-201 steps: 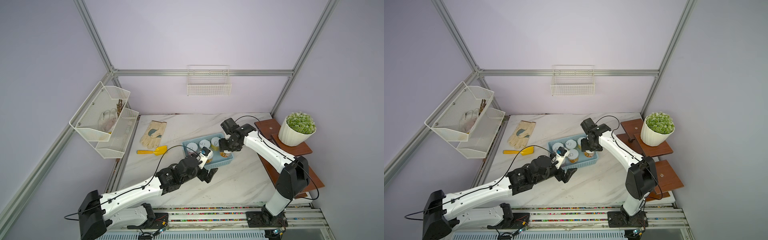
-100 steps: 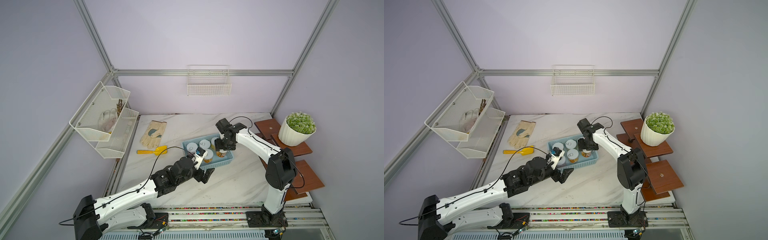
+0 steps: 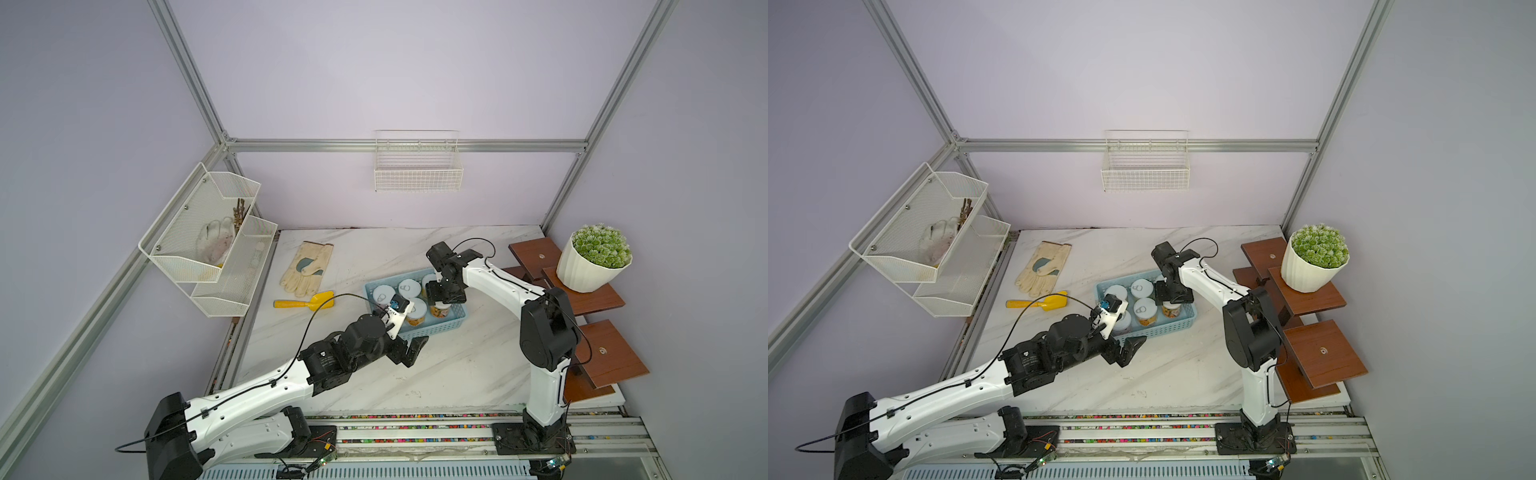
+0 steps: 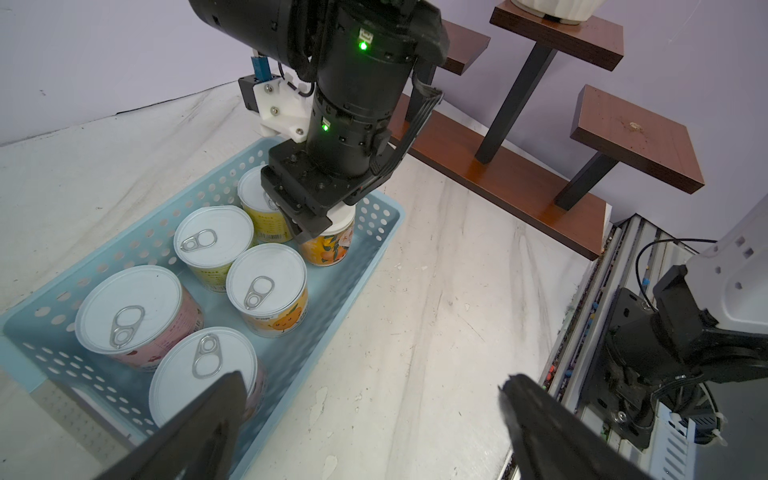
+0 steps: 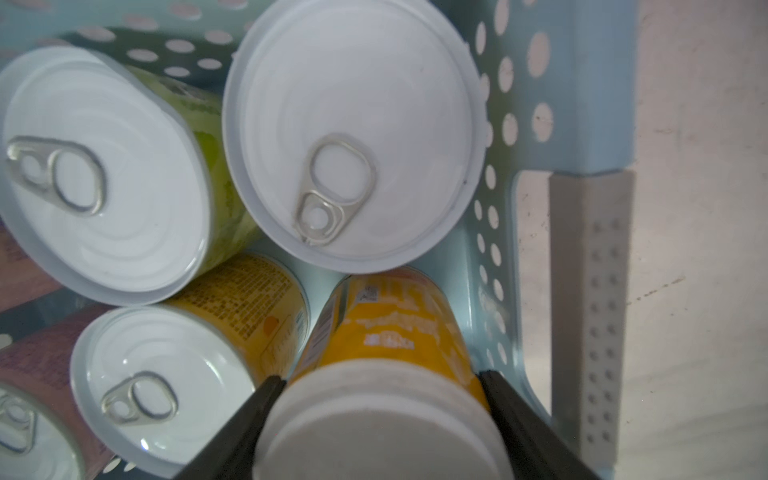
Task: Put the canned food in the basket
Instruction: Place the canned food in the basket.
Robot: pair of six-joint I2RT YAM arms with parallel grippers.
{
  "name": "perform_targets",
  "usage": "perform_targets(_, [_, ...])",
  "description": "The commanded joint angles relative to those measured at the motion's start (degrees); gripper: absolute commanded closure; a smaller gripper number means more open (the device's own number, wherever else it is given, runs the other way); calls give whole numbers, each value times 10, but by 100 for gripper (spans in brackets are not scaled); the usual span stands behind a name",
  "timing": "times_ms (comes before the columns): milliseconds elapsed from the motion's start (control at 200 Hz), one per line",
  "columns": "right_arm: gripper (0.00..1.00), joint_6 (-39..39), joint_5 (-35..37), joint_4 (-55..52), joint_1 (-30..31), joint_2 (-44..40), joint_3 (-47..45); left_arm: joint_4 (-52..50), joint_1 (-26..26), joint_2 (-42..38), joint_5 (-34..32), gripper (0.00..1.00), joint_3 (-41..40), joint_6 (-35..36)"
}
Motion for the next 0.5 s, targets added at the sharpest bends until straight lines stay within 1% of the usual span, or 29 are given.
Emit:
perform_targets(0, [72,-2,13,25,2,-1,3,5,3,-15,-7,0,-3,-10])
perform_targets(495, [72,6,24,41,3,12,-21,6,2,-12,-10,0,-4,-11])
